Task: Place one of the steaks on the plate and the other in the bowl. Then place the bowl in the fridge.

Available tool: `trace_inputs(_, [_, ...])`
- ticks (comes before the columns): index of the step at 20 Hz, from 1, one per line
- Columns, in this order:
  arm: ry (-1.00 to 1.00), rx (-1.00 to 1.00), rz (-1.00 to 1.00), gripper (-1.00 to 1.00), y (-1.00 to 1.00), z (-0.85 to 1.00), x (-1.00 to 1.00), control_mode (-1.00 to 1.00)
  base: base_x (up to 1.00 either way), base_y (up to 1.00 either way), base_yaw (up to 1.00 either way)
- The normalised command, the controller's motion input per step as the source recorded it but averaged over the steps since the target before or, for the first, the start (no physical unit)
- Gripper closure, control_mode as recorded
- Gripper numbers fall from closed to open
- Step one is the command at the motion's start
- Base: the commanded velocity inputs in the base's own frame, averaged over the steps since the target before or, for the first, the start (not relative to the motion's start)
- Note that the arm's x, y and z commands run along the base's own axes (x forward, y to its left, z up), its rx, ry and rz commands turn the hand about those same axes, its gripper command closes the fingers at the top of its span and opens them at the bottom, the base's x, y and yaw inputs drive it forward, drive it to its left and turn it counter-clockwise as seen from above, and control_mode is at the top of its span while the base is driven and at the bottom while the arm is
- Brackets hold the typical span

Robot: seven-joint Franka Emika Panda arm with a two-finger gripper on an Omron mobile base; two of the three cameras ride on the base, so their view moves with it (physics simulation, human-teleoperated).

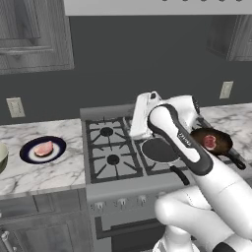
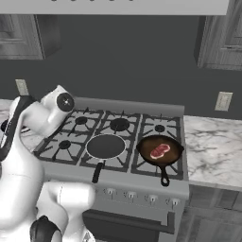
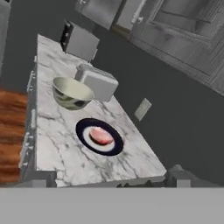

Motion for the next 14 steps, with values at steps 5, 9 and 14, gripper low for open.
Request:
trace_inputs(5, [0.61,0.18,-0.30,-1.00,-0.53,0.49,0.00,-1.00,0.00,0.00,0.00])
trace_inputs(9, [0.51,0.17,-0.06,-1.00,-0.57,0.07,-0.05,-1.00,0.00,0.00,0.00])
trace_inputs(14, [0.45,-0.01,-0.24,-1.00,-0.09,-0.03,0.00,-1.00,0.00,0.00,0.00])
